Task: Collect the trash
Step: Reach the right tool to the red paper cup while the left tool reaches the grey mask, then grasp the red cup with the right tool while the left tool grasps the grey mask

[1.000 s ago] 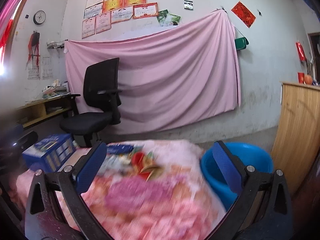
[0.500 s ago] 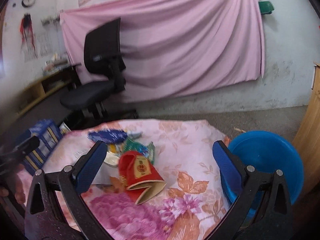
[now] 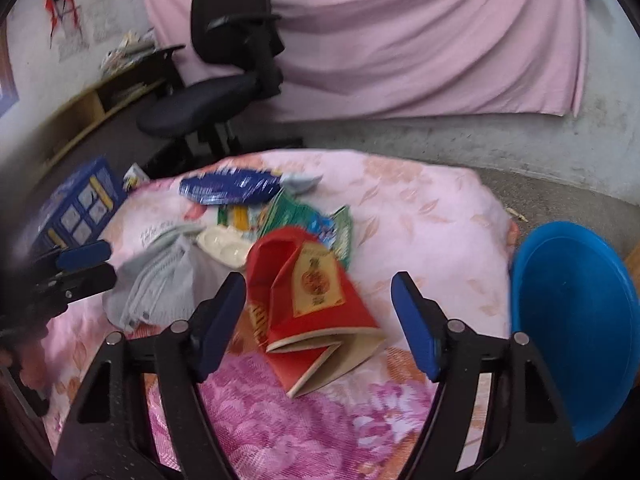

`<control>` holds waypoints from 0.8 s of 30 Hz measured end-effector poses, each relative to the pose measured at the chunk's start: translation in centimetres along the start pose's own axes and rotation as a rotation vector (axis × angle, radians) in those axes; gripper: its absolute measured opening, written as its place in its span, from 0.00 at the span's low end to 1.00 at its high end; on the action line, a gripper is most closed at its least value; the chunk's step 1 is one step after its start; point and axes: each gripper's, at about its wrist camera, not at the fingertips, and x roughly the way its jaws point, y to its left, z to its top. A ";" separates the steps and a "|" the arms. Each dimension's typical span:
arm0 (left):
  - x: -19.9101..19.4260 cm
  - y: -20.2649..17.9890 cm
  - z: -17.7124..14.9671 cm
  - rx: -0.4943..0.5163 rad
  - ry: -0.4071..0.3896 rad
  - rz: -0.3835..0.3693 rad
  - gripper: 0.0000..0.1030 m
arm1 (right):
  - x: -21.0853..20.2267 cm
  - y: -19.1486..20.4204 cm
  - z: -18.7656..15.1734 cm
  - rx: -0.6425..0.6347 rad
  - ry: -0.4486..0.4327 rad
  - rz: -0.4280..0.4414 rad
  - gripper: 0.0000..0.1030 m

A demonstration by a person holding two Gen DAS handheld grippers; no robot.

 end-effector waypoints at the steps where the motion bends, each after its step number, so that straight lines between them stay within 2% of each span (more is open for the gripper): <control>1: 0.1 -0.1 0.0 -0.002 0.010 -0.012 0.49 | 0.3 0.2 -0.1 -0.007 0.012 0.004 0.92; 3: 0.5 -0.1 0.0 -0.017 0.031 -0.044 0.49 | 0.6 0.6 -0.3 -0.026 0.027 0.000 0.92; 8: 1.9 -0.1 0.2 -0.041 0.093 -0.061 0.36 | 1.5 0.7 -0.3 -0.040 0.064 -0.009 0.90; 11: 2.4 -0.4 0.2 -0.042 0.121 -0.051 0.24 | 2.2 0.9 -0.4 -0.047 0.100 0.007 0.88; 13: 2.6 -0.8 0.2 -0.032 0.126 -0.042 0.13 | 2.2 0.8 -0.5 -0.047 0.104 0.007 0.82; 15: 2.6 -1.2 0.0 -0.027 0.125 -0.042 0.08 | 2.1 0.7 -0.5 -0.038 0.099 0.018 0.81; 19: 2.5 -1.8 -0.3 -0.025 0.094 -0.011 0.04 | 1.4 0.5 -0.6 -0.023 0.071 0.036 0.71; 20: 2.3 -1.8 -0.4 -0.030 0.075 0.001 0.03 | 1.2 0.5 -0.7 -0.023 0.064 0.039 0.69; 22: 1.7 -1.8 -0.3 -0.029 0.031 0.017 0.03 | 0.7 0.7 -0.7 -0.026 0.047 0.042 0.60; 24: 0.4 -2.2 -0.4 -0.024 -0.038 0.031 0.02 | 0.1 0.8 -0.8 -0.030 0.026 0.037 0.56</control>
